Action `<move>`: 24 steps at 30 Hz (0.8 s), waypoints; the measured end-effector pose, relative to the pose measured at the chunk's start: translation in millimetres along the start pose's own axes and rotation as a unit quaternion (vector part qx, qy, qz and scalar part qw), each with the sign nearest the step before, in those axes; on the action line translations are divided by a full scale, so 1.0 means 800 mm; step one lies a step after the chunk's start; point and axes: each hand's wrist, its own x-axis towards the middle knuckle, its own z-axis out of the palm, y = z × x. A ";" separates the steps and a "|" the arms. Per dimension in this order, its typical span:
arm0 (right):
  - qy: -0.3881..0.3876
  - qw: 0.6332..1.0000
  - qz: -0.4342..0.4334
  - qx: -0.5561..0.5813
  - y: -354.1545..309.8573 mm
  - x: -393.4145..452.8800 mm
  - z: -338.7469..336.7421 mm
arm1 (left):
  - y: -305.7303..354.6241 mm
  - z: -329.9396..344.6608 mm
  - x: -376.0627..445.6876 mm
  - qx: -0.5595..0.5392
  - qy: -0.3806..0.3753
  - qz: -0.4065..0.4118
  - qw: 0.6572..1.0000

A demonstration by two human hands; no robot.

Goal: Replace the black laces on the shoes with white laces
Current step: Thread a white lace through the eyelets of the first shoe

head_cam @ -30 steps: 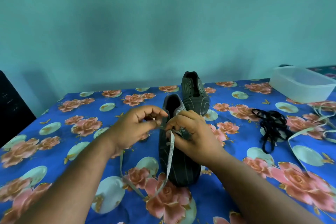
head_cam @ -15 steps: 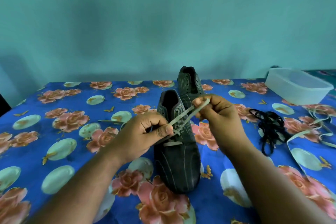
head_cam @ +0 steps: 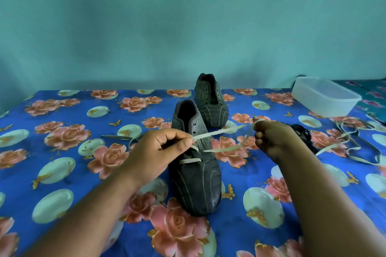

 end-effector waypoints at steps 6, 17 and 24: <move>-0.030 0.916 -0.259 -0.306 -0.007 -0.043 0.014 | 0.004 0.008 0.003 0.000 0.034 0.008 0.999; -0.301 0.732 -0.478 -0.382 0.019 -0.076 0.054 | 0.005 0.003 0.003 0.105 0.039 0.075 0.991; -0.374 0.847 -0.320 -0.201 -0.004 -0.073 0.023 | -0.006 -0.016 0.008 0.039 0.149 -0.080 0.985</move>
